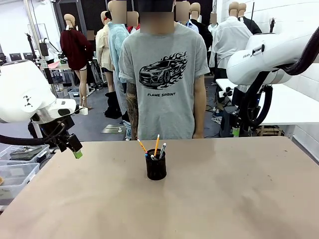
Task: Place the pens into the pen holder.
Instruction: Pick up a writing instrument from the table and place it into the Pen holder.
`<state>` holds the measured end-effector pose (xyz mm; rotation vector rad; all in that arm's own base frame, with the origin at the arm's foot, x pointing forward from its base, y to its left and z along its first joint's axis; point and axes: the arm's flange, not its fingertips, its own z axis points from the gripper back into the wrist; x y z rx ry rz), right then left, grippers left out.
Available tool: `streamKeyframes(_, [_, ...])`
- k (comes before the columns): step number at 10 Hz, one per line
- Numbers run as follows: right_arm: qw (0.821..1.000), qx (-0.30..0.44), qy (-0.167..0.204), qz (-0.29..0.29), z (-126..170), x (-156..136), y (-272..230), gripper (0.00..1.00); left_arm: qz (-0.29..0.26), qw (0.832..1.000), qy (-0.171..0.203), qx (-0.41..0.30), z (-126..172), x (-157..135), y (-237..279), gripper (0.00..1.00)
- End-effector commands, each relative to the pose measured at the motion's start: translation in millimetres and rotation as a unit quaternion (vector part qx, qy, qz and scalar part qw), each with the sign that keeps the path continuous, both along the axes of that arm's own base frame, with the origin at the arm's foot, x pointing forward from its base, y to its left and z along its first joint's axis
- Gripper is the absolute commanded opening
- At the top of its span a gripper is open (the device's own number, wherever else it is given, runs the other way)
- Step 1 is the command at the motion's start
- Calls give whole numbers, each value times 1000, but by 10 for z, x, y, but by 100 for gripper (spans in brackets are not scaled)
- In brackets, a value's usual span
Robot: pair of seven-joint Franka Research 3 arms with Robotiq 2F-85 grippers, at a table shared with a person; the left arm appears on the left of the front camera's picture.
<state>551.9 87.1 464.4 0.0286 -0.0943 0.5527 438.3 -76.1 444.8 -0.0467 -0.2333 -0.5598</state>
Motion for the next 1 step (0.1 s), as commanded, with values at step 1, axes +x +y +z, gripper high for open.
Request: streamKeyframes(1, [1000,13,-4,6,-5,7,-13,63,1,1000,-3,4,21,-4,20,100])
